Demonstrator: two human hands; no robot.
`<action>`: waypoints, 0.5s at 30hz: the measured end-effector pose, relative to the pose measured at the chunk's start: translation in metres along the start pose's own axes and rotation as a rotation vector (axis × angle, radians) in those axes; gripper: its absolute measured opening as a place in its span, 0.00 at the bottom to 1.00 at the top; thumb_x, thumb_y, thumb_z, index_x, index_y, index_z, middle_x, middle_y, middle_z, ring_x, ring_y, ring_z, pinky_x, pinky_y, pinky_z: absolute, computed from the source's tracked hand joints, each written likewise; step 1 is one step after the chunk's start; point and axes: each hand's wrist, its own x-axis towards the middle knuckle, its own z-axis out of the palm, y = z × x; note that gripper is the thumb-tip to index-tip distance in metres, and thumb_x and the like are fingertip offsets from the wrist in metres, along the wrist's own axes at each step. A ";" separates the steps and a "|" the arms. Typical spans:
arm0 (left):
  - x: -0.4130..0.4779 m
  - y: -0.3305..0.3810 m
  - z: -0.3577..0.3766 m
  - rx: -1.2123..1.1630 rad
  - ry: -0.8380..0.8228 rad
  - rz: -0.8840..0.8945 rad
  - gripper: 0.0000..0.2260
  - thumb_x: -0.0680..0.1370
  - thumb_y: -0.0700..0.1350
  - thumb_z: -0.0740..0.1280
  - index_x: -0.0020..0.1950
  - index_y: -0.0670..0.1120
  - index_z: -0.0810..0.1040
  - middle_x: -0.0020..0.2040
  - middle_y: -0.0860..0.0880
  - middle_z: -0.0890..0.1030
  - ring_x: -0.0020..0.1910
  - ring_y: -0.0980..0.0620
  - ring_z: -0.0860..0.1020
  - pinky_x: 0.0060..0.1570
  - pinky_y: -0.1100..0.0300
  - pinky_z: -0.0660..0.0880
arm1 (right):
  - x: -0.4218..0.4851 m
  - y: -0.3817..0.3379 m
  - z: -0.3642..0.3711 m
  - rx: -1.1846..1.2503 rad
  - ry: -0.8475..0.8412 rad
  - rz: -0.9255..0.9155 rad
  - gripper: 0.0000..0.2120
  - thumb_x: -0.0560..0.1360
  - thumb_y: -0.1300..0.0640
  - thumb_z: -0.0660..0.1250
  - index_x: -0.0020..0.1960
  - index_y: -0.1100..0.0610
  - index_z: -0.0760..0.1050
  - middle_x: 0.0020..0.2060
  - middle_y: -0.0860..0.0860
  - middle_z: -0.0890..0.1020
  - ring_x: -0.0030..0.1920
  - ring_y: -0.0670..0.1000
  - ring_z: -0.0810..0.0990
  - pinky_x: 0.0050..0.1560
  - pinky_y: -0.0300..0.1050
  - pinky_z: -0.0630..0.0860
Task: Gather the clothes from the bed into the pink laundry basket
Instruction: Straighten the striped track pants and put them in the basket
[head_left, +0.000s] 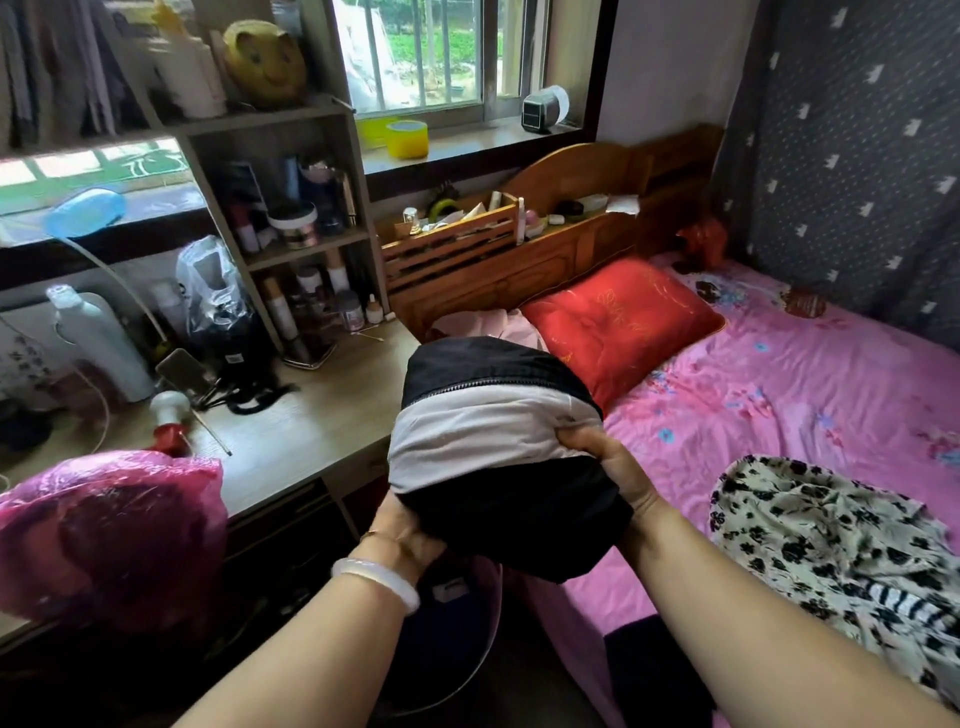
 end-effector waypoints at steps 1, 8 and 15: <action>0.003 0.004 -0.008 -0.123 -0.137 -0.156 0.13 0.77 0.45 0.63 0.57 0.42 0.79 0.48 0.41 0.83 0.42 0.47 0.83 0.42 0.55 0.81 | 0.000 -0.002 -0.005 -0.031 0.032 0.001 0.20 0.65 0.58 0.71 0.54 0.65 0.79 0.44 0.61 0.84 0.42 0.56 0.84 0.48 0.46 0.82; 0.011 0.042 -0.045 0.009 -0.207 -0.344 0.34 0.62 0.50 0.80 0.64 0.47 0.73 0.62 0.44 0.78 0.58 0.43 0.78 0.58 0.44 0.74 | 0.014 0.001 -0.013 -0.227 0.125 0.064 0.13 0.77 0.67 0.56 0.41 0.66 0.78 0.28 0.56 0.83 0.25 0.50 0.81 0.26 0.36 0.76; 0.037 0.034 -0.062 0.168 0.117 -0.261 0.26 0.69 0.47 0.76 0.64 0.40 0.77 0.58 0.39 0.81 0.50 0.42 0.82 0.48 0.53 0.79 | 0.068 0.038 -0.012 -0.271 0.110 0.185 0.07 0.76 0.63 0.62 0.43 0.63 0.78 0.29 0.55 0.83 0.28 0.50 0.82 0.30 0.37 0.77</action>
